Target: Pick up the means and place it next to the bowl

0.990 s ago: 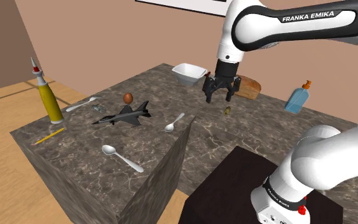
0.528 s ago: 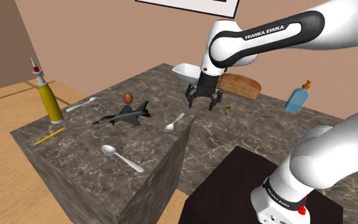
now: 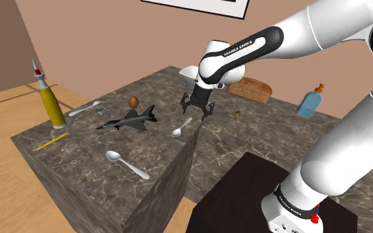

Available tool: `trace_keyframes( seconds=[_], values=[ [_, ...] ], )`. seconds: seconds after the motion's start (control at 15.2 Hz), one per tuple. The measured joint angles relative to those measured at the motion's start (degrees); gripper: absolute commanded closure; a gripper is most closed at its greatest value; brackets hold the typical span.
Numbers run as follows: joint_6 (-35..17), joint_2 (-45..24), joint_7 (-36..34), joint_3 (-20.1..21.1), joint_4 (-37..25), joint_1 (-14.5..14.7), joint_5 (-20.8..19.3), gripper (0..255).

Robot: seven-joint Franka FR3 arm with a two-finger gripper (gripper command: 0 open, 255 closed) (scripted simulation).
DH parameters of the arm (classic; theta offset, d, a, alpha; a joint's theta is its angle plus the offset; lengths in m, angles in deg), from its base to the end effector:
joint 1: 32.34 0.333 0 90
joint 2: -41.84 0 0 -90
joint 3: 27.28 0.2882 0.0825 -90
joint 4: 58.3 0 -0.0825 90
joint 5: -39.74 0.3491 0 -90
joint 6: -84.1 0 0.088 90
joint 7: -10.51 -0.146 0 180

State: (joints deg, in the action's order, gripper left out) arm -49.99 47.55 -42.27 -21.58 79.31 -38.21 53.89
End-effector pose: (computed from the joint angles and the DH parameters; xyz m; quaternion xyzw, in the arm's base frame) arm 0.4628 0.0089 0.3144 -0.8510 0.5179 0.0206 0.0848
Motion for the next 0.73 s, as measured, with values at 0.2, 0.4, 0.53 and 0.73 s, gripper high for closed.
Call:
trace_keyframes(
  seconds=[0.2,0.4,0.53,0.73],
  values=[
    [-5.1,-6.2,-4.9,0.0,-2.8,-0.3,1.5,0],
    [-7.8,-9.3,-6.4,0.0,-3.8,-0.3,2.3,0],
    [-9.1,-10.6,-6.5,0.1,-3.9,-0.2,2.5,0],
    [-11.8,-13.0,-6.1,0.3,-3.6,0.0,3.1,0]
  ],
)
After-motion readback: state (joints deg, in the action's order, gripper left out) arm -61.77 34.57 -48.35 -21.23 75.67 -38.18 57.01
